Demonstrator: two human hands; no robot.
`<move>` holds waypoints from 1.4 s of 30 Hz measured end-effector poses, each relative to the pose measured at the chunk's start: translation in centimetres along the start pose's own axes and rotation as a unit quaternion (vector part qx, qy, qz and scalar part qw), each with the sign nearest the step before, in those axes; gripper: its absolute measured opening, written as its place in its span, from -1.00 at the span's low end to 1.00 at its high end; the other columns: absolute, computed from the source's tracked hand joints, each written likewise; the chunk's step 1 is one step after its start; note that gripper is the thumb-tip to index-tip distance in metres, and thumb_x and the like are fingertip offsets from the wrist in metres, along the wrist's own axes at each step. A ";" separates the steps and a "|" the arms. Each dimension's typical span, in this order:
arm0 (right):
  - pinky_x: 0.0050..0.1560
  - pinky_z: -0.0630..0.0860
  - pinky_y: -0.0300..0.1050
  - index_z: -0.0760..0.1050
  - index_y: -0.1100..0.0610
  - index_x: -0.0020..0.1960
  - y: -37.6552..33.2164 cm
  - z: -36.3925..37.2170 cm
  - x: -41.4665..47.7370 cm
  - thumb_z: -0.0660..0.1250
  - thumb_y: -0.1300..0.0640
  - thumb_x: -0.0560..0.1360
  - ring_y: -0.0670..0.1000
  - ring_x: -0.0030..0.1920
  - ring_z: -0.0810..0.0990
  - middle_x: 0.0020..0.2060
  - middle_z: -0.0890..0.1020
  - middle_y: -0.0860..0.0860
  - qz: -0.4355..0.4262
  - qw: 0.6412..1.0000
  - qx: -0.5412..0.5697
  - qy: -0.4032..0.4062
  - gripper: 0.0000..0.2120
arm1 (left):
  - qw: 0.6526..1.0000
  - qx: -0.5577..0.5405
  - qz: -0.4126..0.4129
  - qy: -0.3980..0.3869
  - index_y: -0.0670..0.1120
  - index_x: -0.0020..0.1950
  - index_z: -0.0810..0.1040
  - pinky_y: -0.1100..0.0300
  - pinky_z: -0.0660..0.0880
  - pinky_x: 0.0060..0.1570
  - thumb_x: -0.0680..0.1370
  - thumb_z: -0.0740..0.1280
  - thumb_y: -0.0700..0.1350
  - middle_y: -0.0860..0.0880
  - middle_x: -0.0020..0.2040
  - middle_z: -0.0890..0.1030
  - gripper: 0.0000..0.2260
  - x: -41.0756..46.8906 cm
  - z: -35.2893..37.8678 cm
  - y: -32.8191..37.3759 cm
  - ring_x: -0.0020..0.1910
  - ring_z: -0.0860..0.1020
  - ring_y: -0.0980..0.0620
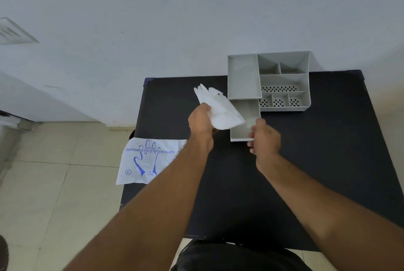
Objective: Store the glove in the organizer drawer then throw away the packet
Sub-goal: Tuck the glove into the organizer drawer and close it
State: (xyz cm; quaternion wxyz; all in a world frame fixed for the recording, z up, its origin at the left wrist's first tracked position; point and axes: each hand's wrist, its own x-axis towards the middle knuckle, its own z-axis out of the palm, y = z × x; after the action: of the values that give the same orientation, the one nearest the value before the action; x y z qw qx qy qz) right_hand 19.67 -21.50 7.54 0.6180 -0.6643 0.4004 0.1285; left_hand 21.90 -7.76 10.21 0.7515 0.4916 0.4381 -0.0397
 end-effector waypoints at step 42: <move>0.02 0.50 -0.04 0.45 0.09 0.41 -0.7 0.7 4.9 0.25 0.18 0.55 0.14 0.09 0.59 0.14 0.57 0.12 -0.291 0.860 -0.419 0.014 -0.58 | 0.839 0.499 0.213 -0.035 -0.11 0.34 0.56 0.12 0.60 0.05 0.55 0.40 -0.19 -0.08 0.09 0.66 -0.65 3.6 3.7 -3.3 0.05 0.65 -0.05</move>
State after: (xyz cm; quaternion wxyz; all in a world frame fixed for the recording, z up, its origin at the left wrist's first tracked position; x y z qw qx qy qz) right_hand 23.55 -22.77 4.63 0.2846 -0.9486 0.1059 0.0887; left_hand 24.76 -11.03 5.89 0.4096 0.8794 0.2169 -0.1089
